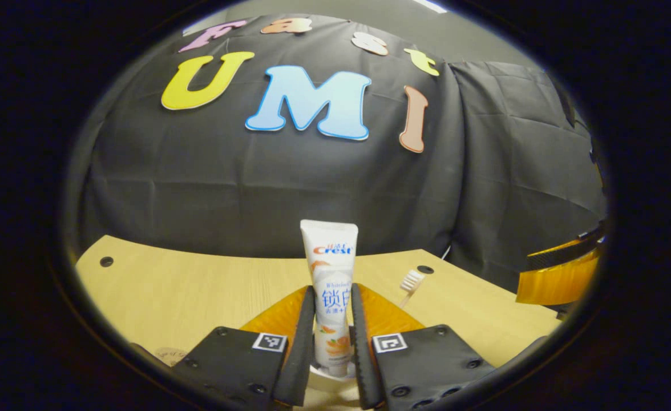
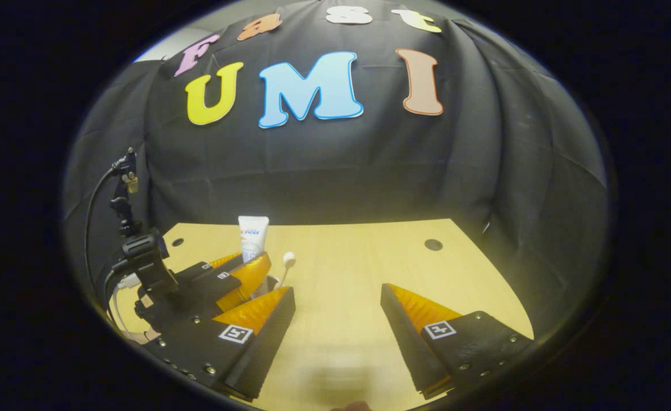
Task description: Put the toothbrush and toothpaste on the desktop into the cup, then pick up the cup and place it on the coaster on the desktop.
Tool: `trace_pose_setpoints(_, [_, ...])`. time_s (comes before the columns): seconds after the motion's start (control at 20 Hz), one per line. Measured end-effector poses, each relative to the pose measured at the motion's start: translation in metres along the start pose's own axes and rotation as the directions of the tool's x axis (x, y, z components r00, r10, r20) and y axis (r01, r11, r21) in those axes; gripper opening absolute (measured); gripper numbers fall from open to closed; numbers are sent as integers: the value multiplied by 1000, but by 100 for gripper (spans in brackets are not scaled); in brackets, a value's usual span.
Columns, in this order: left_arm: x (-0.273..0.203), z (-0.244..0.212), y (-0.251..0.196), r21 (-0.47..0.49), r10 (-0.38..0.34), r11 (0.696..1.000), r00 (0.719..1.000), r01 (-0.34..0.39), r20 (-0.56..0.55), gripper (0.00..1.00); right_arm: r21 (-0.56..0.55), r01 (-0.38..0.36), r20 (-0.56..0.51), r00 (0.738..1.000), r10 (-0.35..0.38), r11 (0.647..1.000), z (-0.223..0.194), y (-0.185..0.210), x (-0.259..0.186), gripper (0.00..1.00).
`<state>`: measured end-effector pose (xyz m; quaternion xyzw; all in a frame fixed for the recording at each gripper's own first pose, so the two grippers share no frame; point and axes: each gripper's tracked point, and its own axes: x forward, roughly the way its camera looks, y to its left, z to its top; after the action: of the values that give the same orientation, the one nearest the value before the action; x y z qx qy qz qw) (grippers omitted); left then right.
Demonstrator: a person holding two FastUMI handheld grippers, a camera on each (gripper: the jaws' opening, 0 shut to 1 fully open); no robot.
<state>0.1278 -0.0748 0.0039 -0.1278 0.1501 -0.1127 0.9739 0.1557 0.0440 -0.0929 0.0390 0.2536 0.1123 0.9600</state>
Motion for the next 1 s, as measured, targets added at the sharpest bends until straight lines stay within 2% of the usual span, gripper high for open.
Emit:
trace_pose_setpoints(0.05, [-2,5,3,1,9,1000,1000,-9,5,54,-1,-3,-1,1000,3,1000,0,2,0,93])
trace_pose_setpoints(0.1, [-7,11,3,4,20,1000,1000,-20,19,86,2,-9,-3,1000,9,1000,0,5,0,93])
trace_pose_setpoints(0.15, [-13,14,6,5,25,1000,999,-25,30,92,3,-13,-2,1000,13,1000,1,7,1,93])
trace_pose_setpoints(0.2, [-21,20,8,5,29,1000,999,-30,41,86,4,-16,-2,1000,16,1000,2,10,0,93])
trace_pose_setpoints(0.25, [-25,26,7,6,29,1000,998,-29,49,92,5,-18,-2,1000,18,1000,2,11,0,93])
trace_pose_setpoints(0.55, [-77,90,8,25,31,999,983,-36,184,90,61,-47,-57,997,51,997,-2,33,9,93])
trace_pose_setpoints(0.75, [-124,114,34,34,98,994,974,-107,205,89,45,-84,-165,982,91,995,-25,62,23,93])
trace_pose_setpoints(0.95, [-148,113,59,-11,162,987,969,-163,187,90,24,-123,-252,960,125,992,-40,86,30,93])
trace_pose_setpoints(1.0, [-157,112,66,-21,189,982,965,-188,180,89,17,-144,-293,945,143,989,-48,96,32,93])
